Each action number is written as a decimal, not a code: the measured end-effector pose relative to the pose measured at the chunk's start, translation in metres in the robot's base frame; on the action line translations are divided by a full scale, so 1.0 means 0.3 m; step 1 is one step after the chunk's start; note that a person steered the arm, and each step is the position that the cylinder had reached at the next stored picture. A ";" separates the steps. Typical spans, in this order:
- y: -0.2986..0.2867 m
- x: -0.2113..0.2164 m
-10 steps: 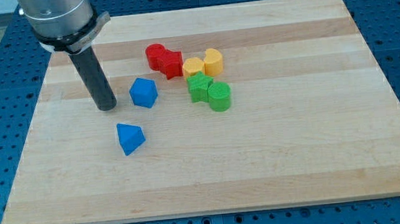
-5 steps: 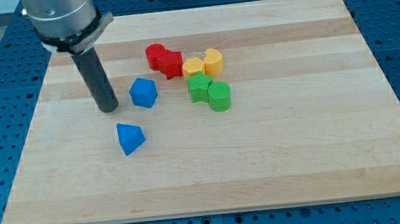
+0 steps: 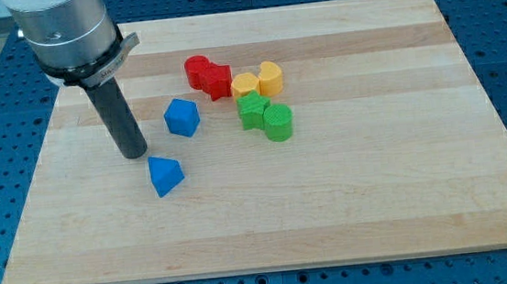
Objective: Move blue cube towards red blocks
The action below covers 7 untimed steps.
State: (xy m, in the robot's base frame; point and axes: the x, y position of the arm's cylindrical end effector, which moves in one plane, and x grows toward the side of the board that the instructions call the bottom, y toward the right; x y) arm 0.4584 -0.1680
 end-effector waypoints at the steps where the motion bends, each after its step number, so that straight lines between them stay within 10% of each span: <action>1: 0.048 -0.009; 7: -0.048 -0.321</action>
State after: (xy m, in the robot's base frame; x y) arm 0.3622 -0.1823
